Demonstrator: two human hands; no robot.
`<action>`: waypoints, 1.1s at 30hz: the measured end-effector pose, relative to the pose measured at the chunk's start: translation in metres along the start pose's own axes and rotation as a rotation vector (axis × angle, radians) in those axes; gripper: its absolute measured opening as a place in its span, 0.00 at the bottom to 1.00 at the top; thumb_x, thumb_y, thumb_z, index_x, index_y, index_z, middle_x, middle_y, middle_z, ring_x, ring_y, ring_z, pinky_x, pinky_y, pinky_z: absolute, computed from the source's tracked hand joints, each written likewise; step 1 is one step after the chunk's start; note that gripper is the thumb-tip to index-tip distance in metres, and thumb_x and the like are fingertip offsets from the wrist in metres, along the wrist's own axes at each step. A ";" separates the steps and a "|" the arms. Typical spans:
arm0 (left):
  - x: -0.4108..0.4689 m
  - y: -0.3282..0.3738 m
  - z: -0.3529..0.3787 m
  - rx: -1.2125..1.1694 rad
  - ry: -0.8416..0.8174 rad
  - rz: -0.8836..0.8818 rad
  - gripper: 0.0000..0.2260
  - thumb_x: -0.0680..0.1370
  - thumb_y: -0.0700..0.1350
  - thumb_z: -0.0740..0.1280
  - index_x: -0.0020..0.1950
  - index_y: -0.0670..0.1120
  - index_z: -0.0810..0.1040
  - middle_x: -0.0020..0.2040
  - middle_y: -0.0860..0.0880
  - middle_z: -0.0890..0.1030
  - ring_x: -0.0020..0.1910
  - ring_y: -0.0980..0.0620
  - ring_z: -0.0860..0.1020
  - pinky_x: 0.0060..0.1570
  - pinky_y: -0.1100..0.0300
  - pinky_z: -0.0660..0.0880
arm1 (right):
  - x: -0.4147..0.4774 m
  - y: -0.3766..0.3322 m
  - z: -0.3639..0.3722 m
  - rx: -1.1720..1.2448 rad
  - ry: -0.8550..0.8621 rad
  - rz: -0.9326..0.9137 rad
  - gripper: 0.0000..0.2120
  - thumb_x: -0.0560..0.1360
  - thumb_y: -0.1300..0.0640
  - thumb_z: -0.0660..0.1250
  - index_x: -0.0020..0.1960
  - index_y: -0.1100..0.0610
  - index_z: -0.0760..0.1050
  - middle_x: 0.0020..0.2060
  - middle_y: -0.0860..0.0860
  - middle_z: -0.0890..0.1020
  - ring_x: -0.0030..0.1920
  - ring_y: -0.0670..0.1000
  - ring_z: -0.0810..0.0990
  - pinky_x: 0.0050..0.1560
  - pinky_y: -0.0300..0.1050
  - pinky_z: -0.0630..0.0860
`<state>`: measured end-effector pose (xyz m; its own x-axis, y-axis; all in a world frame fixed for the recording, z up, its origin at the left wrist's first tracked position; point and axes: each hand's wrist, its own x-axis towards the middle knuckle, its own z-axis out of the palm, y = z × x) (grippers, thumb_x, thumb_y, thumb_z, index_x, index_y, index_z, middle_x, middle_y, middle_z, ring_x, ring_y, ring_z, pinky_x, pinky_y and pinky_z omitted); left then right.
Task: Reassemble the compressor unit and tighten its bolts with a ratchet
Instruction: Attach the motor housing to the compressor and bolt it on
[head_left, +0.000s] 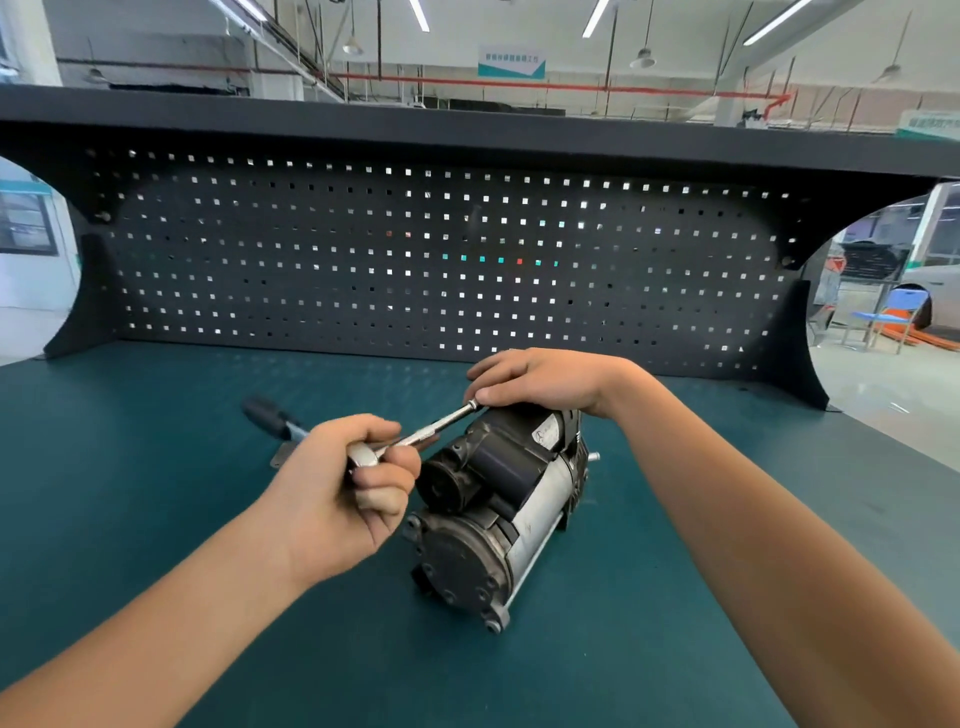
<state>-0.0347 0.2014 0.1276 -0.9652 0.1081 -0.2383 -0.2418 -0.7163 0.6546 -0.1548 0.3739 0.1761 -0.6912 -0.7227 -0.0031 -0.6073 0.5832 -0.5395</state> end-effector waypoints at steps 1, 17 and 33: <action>0.001 0.000 0.000 0.186 0.038 0.065 0.05 0.71 0.38 0.60 0.44 0.39 0.72 0.25 0.50 0.67 0.15 0.59 0.59 0.13 0.70 0.54 | -0.001 0.000 0.000 0.018 0.005 0.005 0.09 0.79 0.54 0.61 0.55 0.48 0.78 0.67 0.45 0.68 0.61 0.42 0.68 0.58 0.33 0.65; 0.003 -0.008 -0.001 0.864 0.073 0.467 0.09 0.78 0.52 0.61 0.53 0.51 0.77 0.25 0.49 0.72 0.18 0.55 0.64 0.19 0.67 0.62 | 0.004 -0.001 0.002 0.047 0.014 0.037 0.05 0.77 0.49 0.64 0.49 0.47 0.78 0.57 0.46 0.77 0.57 0.45 0.76 0.46 0.23 0.71; 0.001 -0.003 -0.010 2.231 -0.068 1.386 0.11 0.66 0.42 0.64 0.46 0.44 0.80 0.30 0.51 0.76 0.22 0.47 0.74 0.20 0.57 0.71 | 0.006 -0.006 0.009 0.023 0.015 0.048 0.10 0.76 0.45 0.62 0.39 0.47 0.77 0.46 0.46 0.78 0.50 0.48 0.77 0.60 0.45 0.72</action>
<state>-0.0343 0.1969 0.1187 -0.5992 0.4817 0.6394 0.4609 0.8606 -0.2165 -0.1523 0.3625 0.1720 -0.7257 -0.6878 -0.0168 -0.5637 0.6084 -0.5587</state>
